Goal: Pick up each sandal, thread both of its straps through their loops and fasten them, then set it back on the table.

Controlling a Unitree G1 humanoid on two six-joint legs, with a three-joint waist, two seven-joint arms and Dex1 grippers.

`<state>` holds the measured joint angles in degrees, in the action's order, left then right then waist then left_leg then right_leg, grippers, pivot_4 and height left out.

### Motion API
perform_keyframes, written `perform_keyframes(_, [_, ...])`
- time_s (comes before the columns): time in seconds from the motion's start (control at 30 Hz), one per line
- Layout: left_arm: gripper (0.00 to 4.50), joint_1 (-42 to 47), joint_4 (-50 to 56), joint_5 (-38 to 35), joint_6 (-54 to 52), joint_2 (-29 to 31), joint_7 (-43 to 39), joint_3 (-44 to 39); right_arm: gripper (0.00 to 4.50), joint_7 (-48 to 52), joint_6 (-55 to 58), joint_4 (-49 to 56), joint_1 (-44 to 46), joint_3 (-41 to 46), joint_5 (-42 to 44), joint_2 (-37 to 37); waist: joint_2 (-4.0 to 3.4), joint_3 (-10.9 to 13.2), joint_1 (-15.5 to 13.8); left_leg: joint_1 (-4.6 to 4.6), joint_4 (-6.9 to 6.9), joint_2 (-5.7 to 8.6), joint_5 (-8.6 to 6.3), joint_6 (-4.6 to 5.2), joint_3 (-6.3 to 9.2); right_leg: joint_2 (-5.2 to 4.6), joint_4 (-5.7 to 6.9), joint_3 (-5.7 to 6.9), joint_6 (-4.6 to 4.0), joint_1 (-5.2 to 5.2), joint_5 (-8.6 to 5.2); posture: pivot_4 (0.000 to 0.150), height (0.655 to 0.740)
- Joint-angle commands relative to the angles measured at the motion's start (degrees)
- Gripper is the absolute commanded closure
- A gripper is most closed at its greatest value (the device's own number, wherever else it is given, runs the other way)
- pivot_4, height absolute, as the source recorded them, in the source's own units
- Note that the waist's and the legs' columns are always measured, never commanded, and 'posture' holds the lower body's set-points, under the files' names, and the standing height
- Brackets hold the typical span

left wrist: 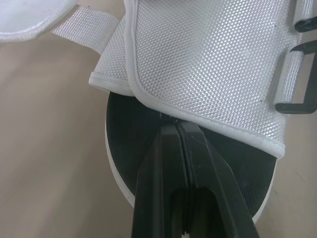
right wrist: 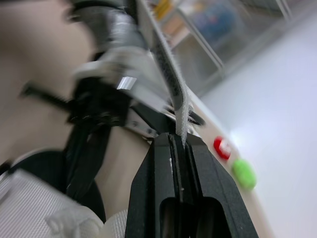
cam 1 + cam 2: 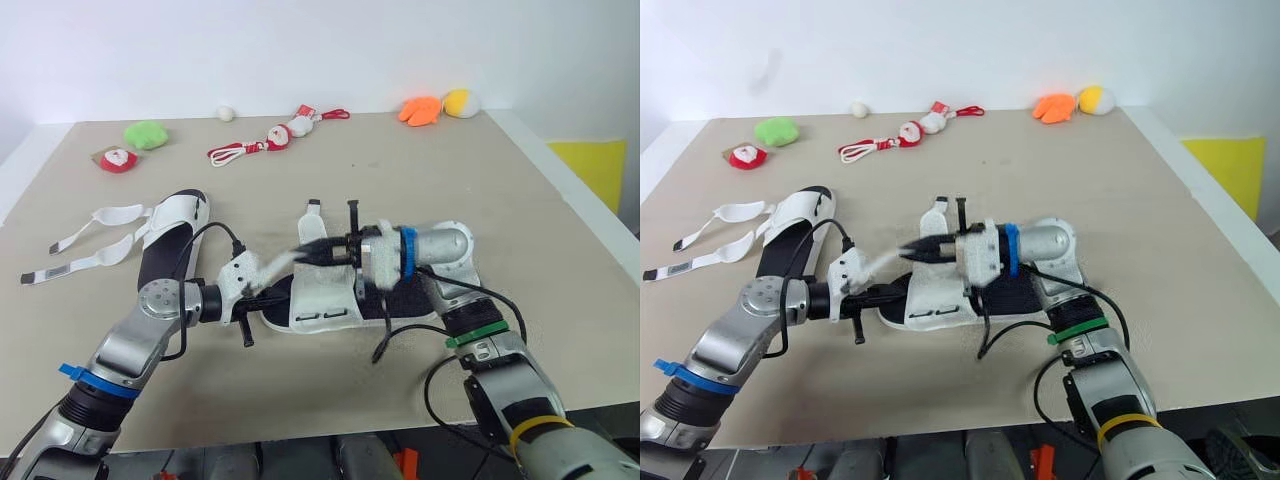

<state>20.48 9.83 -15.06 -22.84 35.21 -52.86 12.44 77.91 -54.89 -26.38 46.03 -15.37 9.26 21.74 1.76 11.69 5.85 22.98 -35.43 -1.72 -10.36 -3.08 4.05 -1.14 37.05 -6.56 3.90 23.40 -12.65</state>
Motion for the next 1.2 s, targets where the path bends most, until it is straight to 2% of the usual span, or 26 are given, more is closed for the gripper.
perform_keyframes(0.03, [4.5, -1.6, -1.7, 1.8, -1.6, 1.0, 0.1, 0.7, 4.41, 1.9, -14.5, -2.1, 0.7, -4.2, 1.1, 2.6, 0.0, 0.0, 0.0, -0.01, 0.01, 0.01, 0.0, 0.0, 0.0, -0.01, 0.0, 0.0, -0.02, -0.01, -0.01, 0.15, 0.74])
perform_keyframes(0.17, [4.5, -1.7, -1.6, 1.7, -1.7, 1.0, -0.2, 0.9, 4.41, -1.1, -30.1, -5.7, 3.3, -11.2, -2.1, 6.7, 0.0, 0.0, 0.0, -0.1, 0.0, 0.0, 0.0, 0.0, -0.02, -0.02, 0.01, -0.01, -0.13, -0.05, -0.02, 0.15, 0.74])
perform_keyframes(0.27, [4.5, -1.7, -1.6, 1.7, -1.7, 1.0, -0.2, 1.0, 4.41, -5.3, -36.5, -8.5, 4.9, -14.2, -5.9, 8.5, 0.0, 0.0, 0.0, -0.29, 0.01, -0.01, 0.01, 0.01, -0.05, -0.01, 0.02, -0.02, -0.19, -0.18, -0.01, 0.15, 0.74])
perform_keyframes(0.37, [4.5, -1.7, -1.4, 1.7, -1.8, 0.8, -0.2, 1.1, 3.49, -10.2, -37.6, -8.4, 4.8, -15.6, -7.8, 10.4, 0.01, 0.0, 0.0, -0.31, 0.01, -0.01, 0.01, 0.01, -0.05, -0.02, 0.03, -0.02, -0.24, -0.2, -0.03, 0.15, 0.74])
perform_keyframes(0.43, [4.5, -1.9, -1.2, 1.6, -1.9, 0.7, -0.2, 1.2, 2.47, -13.4, -37.6, -7.2, 4.5, -16.6, -8.5, 12.4, 0.01, 0.0, 0.0, -0.31, 0.04, 0.02, 0.01, 0.01, -0.06, -0.04, 0.03, -0.05, -0.28, -0.19, -0.05, 0.15, 0.74])
perform_keyframes(0.47, [4.5, -2.0, -1.1, 1.6, -2.0, 0.7, -0.1, 1.3, 2.13, -15.1, -37.6, -6.7, 4.5, -17.0, -8.7, 13.4, 0.01, 0.0, 0.0, -0.3, 0.05, 0.03, 0.01, 0.01, -0.06, -0.05, 0.03, -0.05, -0.29, -0.19, -0.05, 0.15, 0.74])
perform_keyframes(0.53, [4.5, -2.2, -0.9, 1.5, -2.1, 0.7, -0.1, 1.3, 0.95, -18.1, -37.1, -5.1, 4.1, -17.4, -8.9, 16.2, 0.01, 0.0, 0.0, -0.3, 0.05, 0.05, 0.01, 0.01, -0.08, -0.08, 0.03, -0.07, -0.34, -0.19, -0.08, 0.15, 0.74])
perform_keyframes(0.57, [4.5, -2.3, -0.7, 1.4, -2.2, 0.7, -0.1, 1.3, 0.62, -19.2, -37.1, -4.4, 4.0, -17.6, -9.1, 17.7, 0.01, 0.0, -0.1, -0.31, 0.06, 0.05, 0.01, 0.01, -0.08, -0.08, 0.03, -0.07, -0.34, -0.19, -0.08, 0.15, 0.74])
perform_keyframes(0.6, [4.5, -2.6, -0.4, 1.2, -2.4, 0.8, -0.2, 1.2, 0.08, -20.3, -36.3, -3.5, 3.5, -17.8, -8.6, 19.6, 0.01, 0.0, -0.1, -0.3, 0.08, 0.06, 0.01, 0.01, -0.08, -0.09, 0.04, -0.08, -0.37, -0.18, -0.1, 0.15, 0.74])
perform_keyframes(0.73, [4.5, -3.6, 0.5, 0.7, -2.9, 0.9, -0.2, 0.9, 0.08, -23.2, -30.5, 1.0, 1.2, -20.1, -5.4, 26.5, 0.02, 0.0, -0.2, -0.31, 0.12, 0.1, -0.02, 0.05, -0.12, -0.14, 0.04, -0.09, -0.5, -0.19, -0.2, 0.15, 0.74])
perform_keyframes(0.8, [4.5, -4.2, 0.9, 0.6, -3.1, 0.8, -0.2, 0.8, 0.08, -20.8, -16.7, 6.9, -2.3, -21.0, 4.7, 30.7, 0.02, 0.0, -0.2, -0.34, 0.17, 0.09, -0.06, 0.1, -0.15, -0.13, 0.06, -0.13, -0.54, -0.18, -0.24, 0.15, 0.74])
perform_keyframes(0.87, [4.5, -4.8, 1.2, 0.1, -3.5, 0.5, -0.2, 0.5, 0.08, -16.7, 9.8, 19.3, -7.6, -20.6, 20.7, 37.8, -0.02, 0.0, -0.4, -0.37, 0.19, 0.08, -0.08, 0.14, -0.16, -0.13, 0.07, -0.14, -0.56, -0.19, -0.27, 0.15, 0.74])
perform_keyframes(0.97, [4.5, -5.0, 1.5, -0.2, -3.9, 0.2, -0.2, 0.5, 0.08, -16.3, 42.6, 34.8, -11.3, -17.0, 39.5, 45.7, -0.13, -0.1, -0.6, -0.33, 0.15, 0.16, -0.18, 0.24, -0.15, -0.22, 0.18, -0.19, -0.52, -0.19, -0.45, 0.15, 0.74])
perform_keyframes(1.07, [4.5, -5.0, 1.4, -0.2, -3.9, 0.0, -0.2, 0.6, 0.08, -17.2, 68.4, 42.4, -11.9, -13.8, 53.3, 50.1, -0.14, -0.1, -0.7, -0.4, 0.12, 0.12, -0.22, 0.31, -0.18, -0.22, 0.21, -0.17, -0.54, -0.21, -0.44, 0.15, 0.74])
perform_keyframes(1.2, [4.5, -4.9, 1.4, -0.4, -4.1, -0.1, 0.0, 0.2, 0.08, -14.9, 92.4, 47.5, -13.8, -10.7, 64.4, 55.4, -0.16, -0.1, -1.4, -0.35, 0.08, 0.11, -0.24, 0.28, -0.18, -0.22, 0.18, -0.08, -0.54, -0.15, -0.46, 0.15, 0.74])
